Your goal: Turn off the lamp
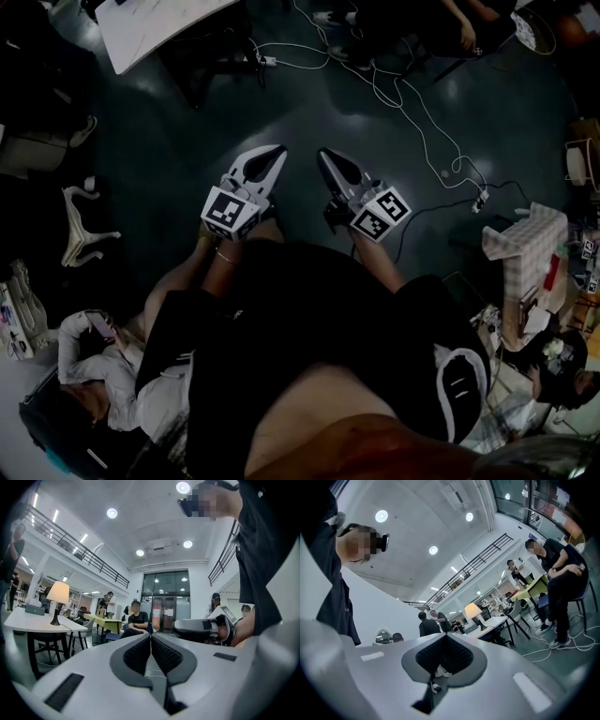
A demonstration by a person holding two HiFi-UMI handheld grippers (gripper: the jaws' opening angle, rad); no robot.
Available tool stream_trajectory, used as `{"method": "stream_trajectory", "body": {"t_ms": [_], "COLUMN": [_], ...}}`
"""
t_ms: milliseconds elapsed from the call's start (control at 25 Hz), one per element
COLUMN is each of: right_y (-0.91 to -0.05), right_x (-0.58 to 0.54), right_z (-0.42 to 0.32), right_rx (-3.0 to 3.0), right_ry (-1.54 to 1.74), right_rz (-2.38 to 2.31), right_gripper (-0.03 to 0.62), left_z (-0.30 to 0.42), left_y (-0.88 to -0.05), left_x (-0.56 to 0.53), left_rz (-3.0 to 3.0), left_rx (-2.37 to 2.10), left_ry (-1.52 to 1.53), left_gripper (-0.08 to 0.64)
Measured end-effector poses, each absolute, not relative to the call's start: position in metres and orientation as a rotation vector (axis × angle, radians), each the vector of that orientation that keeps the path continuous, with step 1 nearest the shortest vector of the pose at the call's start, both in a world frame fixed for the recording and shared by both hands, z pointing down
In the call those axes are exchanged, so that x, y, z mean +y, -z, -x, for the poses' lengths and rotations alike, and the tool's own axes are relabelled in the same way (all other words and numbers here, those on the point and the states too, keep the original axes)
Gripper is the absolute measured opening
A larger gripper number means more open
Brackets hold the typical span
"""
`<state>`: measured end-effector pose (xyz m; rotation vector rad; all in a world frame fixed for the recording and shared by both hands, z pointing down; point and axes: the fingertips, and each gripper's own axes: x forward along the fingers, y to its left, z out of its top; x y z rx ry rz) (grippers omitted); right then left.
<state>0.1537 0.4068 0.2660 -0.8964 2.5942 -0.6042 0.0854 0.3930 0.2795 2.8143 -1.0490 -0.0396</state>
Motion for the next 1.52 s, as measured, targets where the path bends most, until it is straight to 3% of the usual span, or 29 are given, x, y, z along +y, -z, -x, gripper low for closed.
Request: {"method": "stream_trajectory", "body": {"t_ms": [840,1520], "right_y": [-0.257,-0.256], "right_x": [0.301,0.225], "right_z": [-0.127,-0.063], "right_rx": [2.597,2.604], "right_ry": [0.597,0.593], "right_rz": [0.962,0.963], "right_gripper": [0.002,0.002], "left_z": [-0.06,0.007], "left_y": [-0.281,-0.286], "left_x": [0.283,0.209], "left_rz": [-2.815,-2.81], "left_rx": [-0.984,-1.028], "left_ry": [0.072,0.071], "left_gripper": [0.011,0.011]}}
